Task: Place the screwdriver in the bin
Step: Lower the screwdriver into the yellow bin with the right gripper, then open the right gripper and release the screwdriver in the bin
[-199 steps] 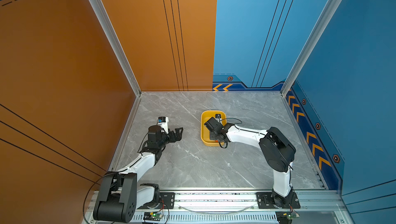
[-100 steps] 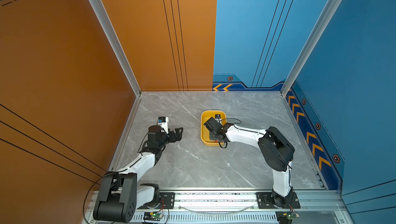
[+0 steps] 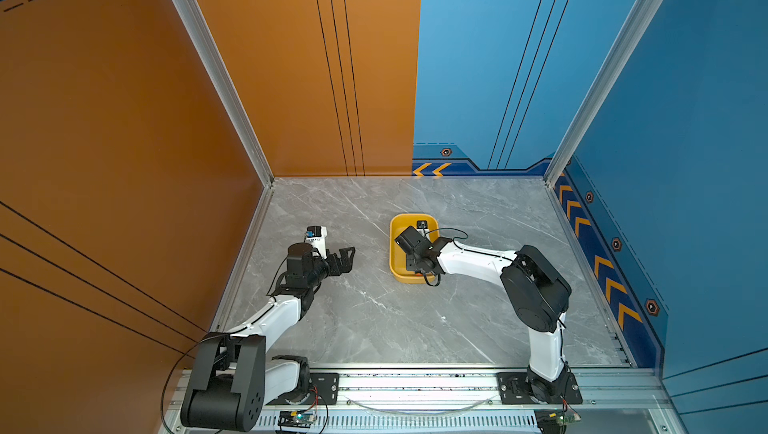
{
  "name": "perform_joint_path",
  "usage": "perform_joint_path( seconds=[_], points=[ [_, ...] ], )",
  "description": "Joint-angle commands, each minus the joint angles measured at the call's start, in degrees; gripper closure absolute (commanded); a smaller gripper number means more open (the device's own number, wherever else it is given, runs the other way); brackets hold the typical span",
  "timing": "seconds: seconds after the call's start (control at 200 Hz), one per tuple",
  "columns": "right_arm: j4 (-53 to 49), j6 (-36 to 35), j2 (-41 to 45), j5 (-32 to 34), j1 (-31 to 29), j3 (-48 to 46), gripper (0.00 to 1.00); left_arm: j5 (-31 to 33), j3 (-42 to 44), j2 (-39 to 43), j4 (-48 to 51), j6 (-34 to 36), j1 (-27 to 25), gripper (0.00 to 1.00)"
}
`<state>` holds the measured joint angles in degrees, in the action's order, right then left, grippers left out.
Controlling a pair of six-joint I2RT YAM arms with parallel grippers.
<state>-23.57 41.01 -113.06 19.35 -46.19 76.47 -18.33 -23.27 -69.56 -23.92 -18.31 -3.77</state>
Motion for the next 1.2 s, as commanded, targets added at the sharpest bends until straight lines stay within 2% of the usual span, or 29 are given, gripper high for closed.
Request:
perform_joint_path(
  seconds=[0.0, 0.551, 0.791, 0.856, 0.976, 1.197],
  points=[
    [-1.3, 0.8, -0.2, 0.1, 0.0, 1.4, 0.62, -1.7, -1.5, -0.4, 0.6, 0.6, -0.2, 0.02],
    [-10.6, -3.2, 7.0, 1.6, 0.0, 4.4, 0.56, -1.8, -1.6, -0.5, 0.6, 0.6, -0.2, 0.02],
    [-15.9, -7.0, 12.8, 1.0, 0.6, 3.6, 0.45, -1.9, -1.6, -0.4, 0.6, 0.6, -0.2, 0.02],
    [-16.1, -8.3, 15.0, -0.6, 1.6, 2.0, 0.37, -2.0, -1.6, -0.3, 0.6, 0.6, -0.2, 0.02],
    [-16.0, -13.2, 19.7, -3.7, 3.8, -1.5, 0.32, -2.1, -1.5, -0.2, 0.6, 0.7, -0.2, 0.02],
    [-10.7, -27.9, 30.0, -1.6, 5.6, -11.5, 0.31, -2.1, -1.6, -0.1, 0.6, 0.7, -0.1, 0.02]
  ],
)
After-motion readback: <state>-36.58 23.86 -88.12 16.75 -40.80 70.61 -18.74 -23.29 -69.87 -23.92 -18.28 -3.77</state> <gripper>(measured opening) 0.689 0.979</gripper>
